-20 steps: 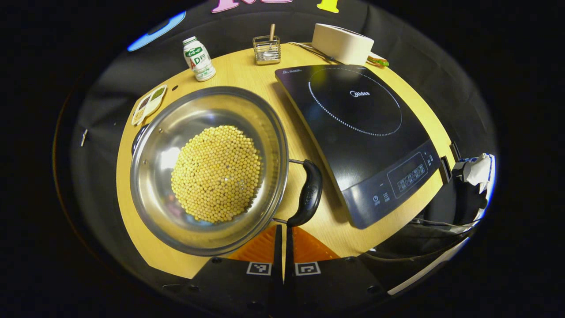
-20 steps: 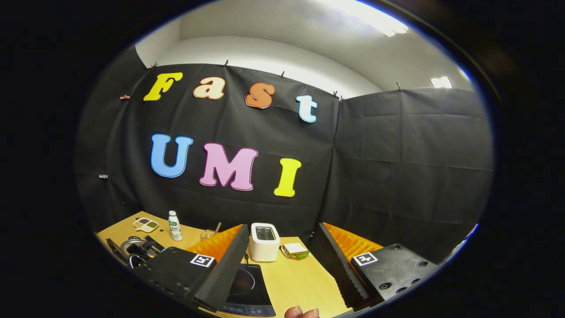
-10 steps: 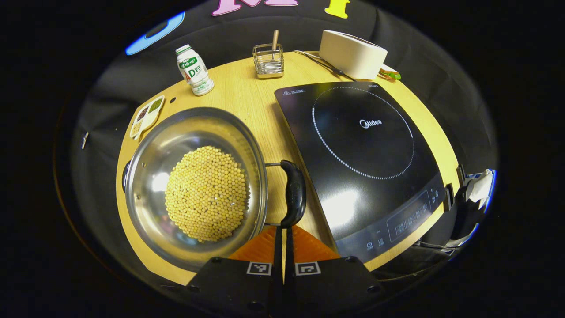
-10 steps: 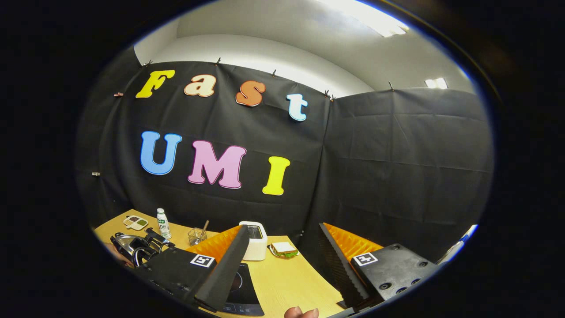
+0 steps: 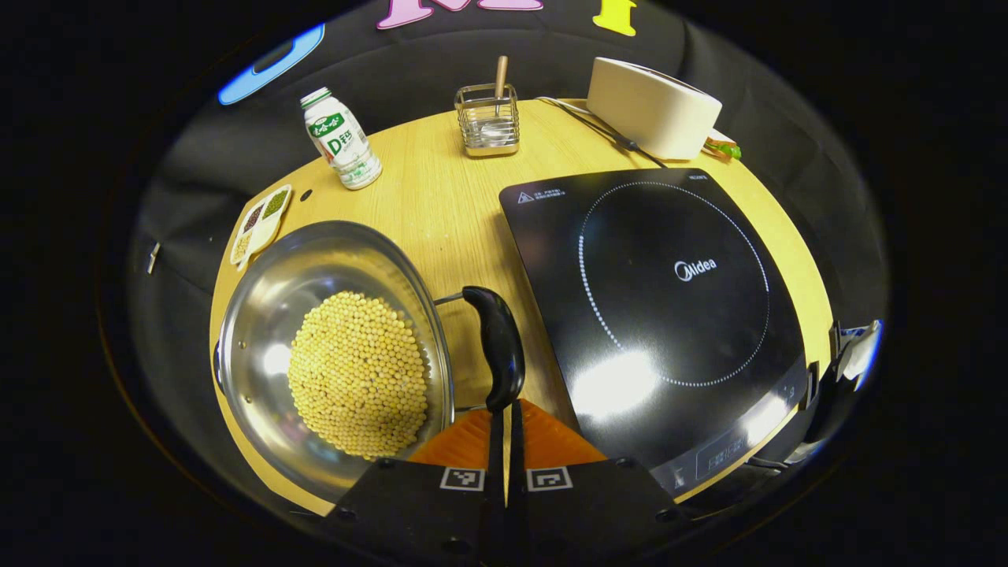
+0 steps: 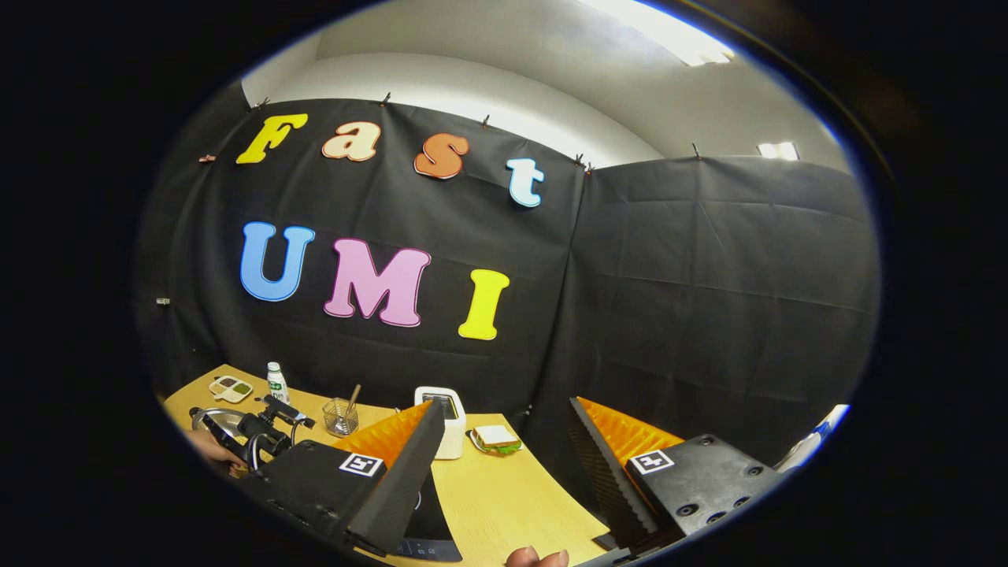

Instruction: First push the handle of the pot to place it horizontally, then grasp the pot with both hands and set it on the induction cooktop.

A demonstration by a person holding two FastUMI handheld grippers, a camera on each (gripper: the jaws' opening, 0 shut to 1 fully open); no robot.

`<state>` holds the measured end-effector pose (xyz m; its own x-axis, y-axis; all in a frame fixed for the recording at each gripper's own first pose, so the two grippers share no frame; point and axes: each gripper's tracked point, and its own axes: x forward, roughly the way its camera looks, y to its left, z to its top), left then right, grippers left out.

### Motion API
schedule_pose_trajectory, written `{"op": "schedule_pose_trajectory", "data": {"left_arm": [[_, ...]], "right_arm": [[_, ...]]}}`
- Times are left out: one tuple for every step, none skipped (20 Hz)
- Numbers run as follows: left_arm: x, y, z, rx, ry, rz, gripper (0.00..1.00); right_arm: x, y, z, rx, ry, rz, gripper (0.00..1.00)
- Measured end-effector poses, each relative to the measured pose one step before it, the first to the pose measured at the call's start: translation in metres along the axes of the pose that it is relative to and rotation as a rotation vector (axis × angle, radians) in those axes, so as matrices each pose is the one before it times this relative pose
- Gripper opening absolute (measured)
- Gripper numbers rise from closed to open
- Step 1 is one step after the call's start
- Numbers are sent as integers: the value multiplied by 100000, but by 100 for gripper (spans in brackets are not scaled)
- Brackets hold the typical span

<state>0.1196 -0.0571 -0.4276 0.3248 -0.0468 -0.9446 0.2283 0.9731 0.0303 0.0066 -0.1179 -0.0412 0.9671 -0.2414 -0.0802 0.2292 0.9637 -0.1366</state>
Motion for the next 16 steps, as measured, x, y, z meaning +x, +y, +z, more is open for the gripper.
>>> {"op": "schedule_pose_trajectory", "data": {"left_arm": [[183, 111, 449, 137, -364, 239, 5], [80, 121, 377, 115, -416, 125, 5], [47, 136, 318, -77, -555, 125, 5], [-109, 76, 285, -40, -946, -193, 5], [-267, -74, 162, 583, -1424, -581, 5], [-466, -154, 84, 691, -1989, -476, 5], [-430, 63, -103, 313, -1786, -33, 5], [-704, -233, -5, -672, -2792, -1341, 5], [-734, -245, -121, -1000, -2637, -1614, 6], [-859, -196, -104, -634, -2611, -1477, 6], [-927, 8, 63, 154, -3177, -1042, 6], [-978, 293, 163, 577, -3355, 37, 6], [-1055, 271, 80, 787, -3266, -87, 12], [-1064, 246, 254, 579, -3402, -249, 17], [-910, 175, 237, -21, -3226, -490, 36], [-987, 312, 458, -497, -3834, -547, 44]], "right_arm": [[106, 173, 38, -374, 182, 28, 98], [59, 226, -83, -361, 226, 10, 98], [98, 233, -46, -319, 254, -16, 98], [109, 326, -51, -497, 190, -158, 98], [58, 191, -47, -502, 143, -66, 98], [70, 352, -114, -577, 414, 135, 98], [23, 391, -162, -88, 495, 591, 98], [-1, 677, -238, 426, 944, 1198, 97], [157, 768, -305, 799, 1348, 1569, 97], [136, 776, -285, 771, 1206, 1468, 98], [219, 506, -312, 498, 816, 820, 98], [139, 571, -272, 103, 588, 498, 98], [193, 604, -284, -39, 620, 978, 98], [82, 1149, -237, 8, 623, 2012, 98], [170, 1245, -203, 120, 347, 2882, 97], [344, 1537, -302, 315, 746, 3585, 97]]}}
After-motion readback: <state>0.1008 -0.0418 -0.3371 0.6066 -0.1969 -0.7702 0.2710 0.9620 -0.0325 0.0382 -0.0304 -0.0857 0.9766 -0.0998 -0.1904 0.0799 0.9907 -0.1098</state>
